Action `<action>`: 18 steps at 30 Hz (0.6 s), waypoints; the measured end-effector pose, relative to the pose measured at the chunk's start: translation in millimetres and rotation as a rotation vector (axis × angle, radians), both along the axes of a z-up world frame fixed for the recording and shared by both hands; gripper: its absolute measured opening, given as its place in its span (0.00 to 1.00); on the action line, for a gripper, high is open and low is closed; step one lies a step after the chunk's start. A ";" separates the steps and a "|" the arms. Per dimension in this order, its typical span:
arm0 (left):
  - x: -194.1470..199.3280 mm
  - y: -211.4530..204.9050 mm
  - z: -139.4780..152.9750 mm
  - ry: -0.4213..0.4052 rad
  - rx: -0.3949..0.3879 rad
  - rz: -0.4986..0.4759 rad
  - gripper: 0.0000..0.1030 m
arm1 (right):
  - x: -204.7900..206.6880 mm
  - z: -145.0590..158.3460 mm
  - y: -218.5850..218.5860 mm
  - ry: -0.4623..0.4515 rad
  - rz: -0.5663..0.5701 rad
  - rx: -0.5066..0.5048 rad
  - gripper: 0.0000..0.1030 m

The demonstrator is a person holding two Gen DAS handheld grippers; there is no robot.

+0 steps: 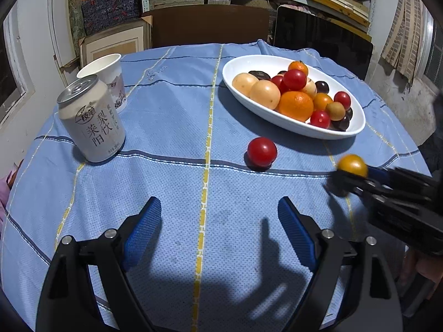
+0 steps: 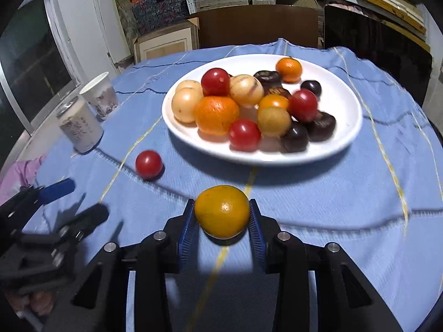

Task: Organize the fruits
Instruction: 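Grasp a yellow-orange tomato with the right gripper while the left grasps a red tomato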

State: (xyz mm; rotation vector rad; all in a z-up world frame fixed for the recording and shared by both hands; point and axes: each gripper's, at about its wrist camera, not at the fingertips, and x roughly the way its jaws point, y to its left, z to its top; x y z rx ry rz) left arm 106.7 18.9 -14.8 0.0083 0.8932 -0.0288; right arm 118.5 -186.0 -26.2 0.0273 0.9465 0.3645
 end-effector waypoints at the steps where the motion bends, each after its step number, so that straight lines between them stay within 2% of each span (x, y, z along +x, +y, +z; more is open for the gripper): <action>1: 0.3 -1.7 -0.9 -0.002 0.001 -0.004 0.82 | -5.3 0.8 -3.3 0.000 -0.001 0.008 0.37; 8: 8.9 -11.9 0.5 0.024 -0.041 -0.003 0.82 | -36.2 -2.1 -27.6 0.022 -0.002 0.085 0.37; 11: 24.8 -27.7 6.0 0.008 0.016 -0.023 0.82 | -37.6 0.1 -32.4 0.016 0.003 0.117 0.37; 13: 38.4 -36.0 5.2 0.022 0.046 -0.027 0.76 | -39.0 3.0 -35.5 0.008 0.009 0.136 0.37; 17: 65.9 -48.7 -5.7 0.083 0.040 -0.040 0.63 | -39.8 6.6 -41.3 -0.004 0.012 0.156 0.37; 18: 69.9 -49.8 -8.5 0.089 0.044 -0.037 0.57 | -39.9 6.7 -42.1 -0.003 0.012 0.157 0.37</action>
